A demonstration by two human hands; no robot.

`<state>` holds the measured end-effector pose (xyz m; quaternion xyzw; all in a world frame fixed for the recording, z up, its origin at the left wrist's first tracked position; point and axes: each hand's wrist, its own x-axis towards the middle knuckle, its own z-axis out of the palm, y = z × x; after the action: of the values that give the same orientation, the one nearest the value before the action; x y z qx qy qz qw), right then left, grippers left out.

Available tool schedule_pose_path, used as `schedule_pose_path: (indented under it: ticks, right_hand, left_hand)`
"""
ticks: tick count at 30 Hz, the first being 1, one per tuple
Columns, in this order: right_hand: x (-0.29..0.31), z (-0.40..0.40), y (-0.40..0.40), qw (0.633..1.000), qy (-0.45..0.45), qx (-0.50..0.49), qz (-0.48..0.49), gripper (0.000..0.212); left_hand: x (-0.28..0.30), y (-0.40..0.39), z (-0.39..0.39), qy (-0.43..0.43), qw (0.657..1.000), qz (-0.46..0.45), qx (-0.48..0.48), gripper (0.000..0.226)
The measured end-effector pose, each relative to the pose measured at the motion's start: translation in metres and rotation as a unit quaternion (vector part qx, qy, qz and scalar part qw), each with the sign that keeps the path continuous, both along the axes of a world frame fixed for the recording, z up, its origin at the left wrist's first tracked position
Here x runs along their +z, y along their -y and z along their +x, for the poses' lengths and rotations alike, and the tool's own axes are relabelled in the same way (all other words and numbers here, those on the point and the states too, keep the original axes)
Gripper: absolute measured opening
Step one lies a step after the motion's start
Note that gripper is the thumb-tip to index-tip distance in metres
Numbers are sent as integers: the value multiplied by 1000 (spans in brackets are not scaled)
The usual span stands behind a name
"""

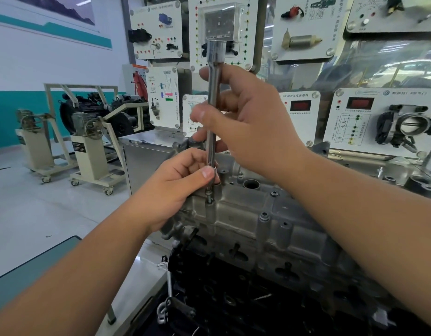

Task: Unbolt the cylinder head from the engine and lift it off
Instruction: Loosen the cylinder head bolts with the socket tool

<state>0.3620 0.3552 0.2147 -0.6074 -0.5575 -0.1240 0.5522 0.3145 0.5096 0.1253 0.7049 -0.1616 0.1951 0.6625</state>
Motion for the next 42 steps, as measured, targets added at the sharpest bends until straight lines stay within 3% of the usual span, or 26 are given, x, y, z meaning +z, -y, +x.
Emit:
schedule_pose_path:
  ticks: [6, 13, 18, 25, 31, 39, 42]
  right_hand:
    - [1, -1, 1, 999, 8, 25, -41, 39]
    - [-1, 3, 0, 999, 14, -31, 7, 39]
    - [-1, -1, 0, 1000, 17, 6, -13, 44]
    - [-2, 3, -1, 999, 19, -28, 13, 37]
    - [0, 1, 0, 1000, 22, 3, -19, 38]
    - [-2, 4, 0, 999, 32, -12, -1, 35]
    - [0, 2, 0, 999, 22, 8, -22, 36]
  left_hand:
    - [1, -1, -3, -22, 999, 0, -24, 20]
    - [-1, 1, 1, -1, 1000, 4, 3, 12]
    - [0, -3, -2, -25, 999, -1, -24, 20]
    - [0, 0, 1, 4, 1000, 3, -2, 8]
    - [1, -4, -1, -25, 999, 2, -38, 20]
    - [0, 1, 2, 2, 1000, 12, -2, 11]
    - [0, -2, 0, -15, 1000, 9, -12, 19]
